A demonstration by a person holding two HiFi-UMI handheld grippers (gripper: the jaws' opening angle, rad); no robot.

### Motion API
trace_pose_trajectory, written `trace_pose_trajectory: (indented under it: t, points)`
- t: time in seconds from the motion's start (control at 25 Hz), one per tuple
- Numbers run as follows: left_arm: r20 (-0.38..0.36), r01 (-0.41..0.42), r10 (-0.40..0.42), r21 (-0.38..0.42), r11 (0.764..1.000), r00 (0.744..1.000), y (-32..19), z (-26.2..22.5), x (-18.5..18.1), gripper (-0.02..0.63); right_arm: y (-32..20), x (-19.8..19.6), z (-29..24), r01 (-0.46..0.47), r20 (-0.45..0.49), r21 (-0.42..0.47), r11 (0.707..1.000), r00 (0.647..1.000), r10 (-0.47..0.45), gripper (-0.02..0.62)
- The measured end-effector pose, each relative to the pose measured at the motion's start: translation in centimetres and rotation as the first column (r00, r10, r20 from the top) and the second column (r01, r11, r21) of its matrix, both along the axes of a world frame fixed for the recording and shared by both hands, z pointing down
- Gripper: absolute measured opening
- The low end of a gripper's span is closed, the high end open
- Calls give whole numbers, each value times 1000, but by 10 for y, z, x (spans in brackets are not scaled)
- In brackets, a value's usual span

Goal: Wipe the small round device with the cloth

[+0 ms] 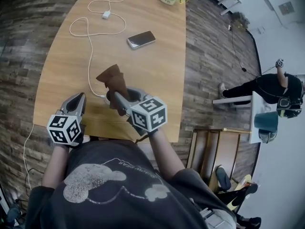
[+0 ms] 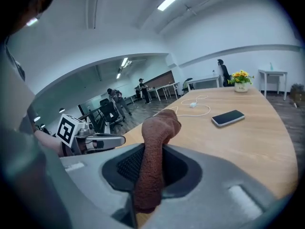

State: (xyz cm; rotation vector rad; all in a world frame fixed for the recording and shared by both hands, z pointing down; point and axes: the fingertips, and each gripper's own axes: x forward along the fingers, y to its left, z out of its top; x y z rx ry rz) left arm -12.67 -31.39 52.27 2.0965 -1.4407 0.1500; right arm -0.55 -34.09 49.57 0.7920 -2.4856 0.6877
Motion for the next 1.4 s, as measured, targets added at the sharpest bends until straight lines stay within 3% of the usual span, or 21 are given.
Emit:
trace_pose_trajectory:
  t: [0.32,0.56,0.96,1.08,1.2,1.4]
  points:
    - [-17,-84,83,-10,996,996,6,6,-3,18,25,-20,25,-174,6,-74,982,985,175,78]
    - [-17,-121,120,-30,992,993,14,14,-15,18,43,-37,46,-198,-32,-108,974,980,196,78]
    - [-19,-148,147,-34,988,989,27,17,-29,18,65,-33,107,-311,-123,-222,924,949,289,78]
    - [-33,-155,154,-36,987,988,31,19,-31,18,69,-34,96,-299,-86,-183,937,954,288,78]
    - [-52,-169,168,-29,985,984,35,17,-29,18,74,-35,73,-288,-34,-88,954,958,286,78]
    - [-52,-198,199,15,980,979,37,4,-20,18,79,-27,46,-300,29,-3,954,954,300,78]
